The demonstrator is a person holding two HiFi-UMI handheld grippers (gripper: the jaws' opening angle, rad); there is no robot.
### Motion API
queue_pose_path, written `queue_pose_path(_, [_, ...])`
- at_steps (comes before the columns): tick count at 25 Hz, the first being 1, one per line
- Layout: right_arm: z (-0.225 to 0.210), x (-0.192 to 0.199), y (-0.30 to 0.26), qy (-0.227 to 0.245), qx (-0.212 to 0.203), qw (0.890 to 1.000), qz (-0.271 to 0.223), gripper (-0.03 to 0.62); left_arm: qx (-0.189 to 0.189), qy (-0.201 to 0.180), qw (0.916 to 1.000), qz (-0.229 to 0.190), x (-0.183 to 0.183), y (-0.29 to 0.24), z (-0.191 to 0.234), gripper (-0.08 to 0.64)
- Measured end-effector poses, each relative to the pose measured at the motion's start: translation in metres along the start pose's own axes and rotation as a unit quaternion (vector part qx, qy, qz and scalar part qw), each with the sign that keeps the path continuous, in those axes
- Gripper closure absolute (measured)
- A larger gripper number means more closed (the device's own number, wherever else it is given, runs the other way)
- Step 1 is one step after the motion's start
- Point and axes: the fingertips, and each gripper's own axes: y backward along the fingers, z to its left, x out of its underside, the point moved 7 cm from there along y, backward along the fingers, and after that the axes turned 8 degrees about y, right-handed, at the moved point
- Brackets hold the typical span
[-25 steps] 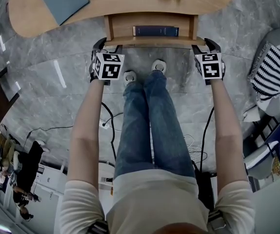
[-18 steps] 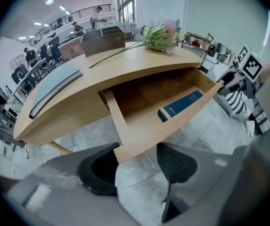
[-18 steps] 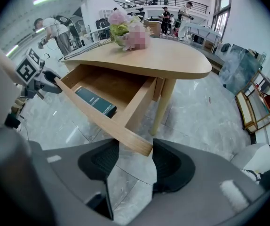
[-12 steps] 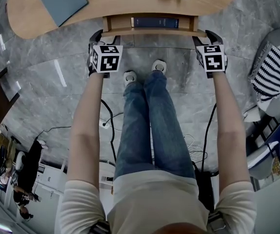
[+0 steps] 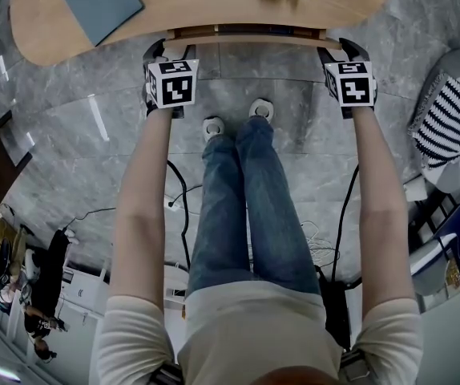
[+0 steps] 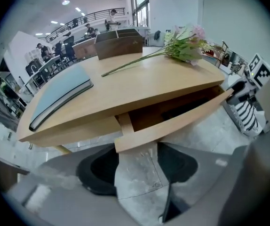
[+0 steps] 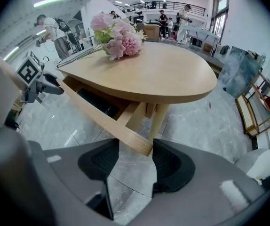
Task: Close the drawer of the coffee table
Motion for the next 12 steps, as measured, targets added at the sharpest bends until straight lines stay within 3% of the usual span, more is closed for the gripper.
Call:
queue_pose_path(3, [-0.004, -0.006, -0.003, 0.000, -0.001, 1.000, -0.003, 0.368, -0.003, 0.017, 0.9998, -0.009, -0.006, -0.002, 0.001, 0.301])
queue_pose_path(12, [-0.018, -0.022, -0.009, -0.002, 0.000, 1.000, -0.013, 0.367, -0.007, 0.013, 0.9997, -0.017, -0.027, -0.009, 0.005, 0.302])
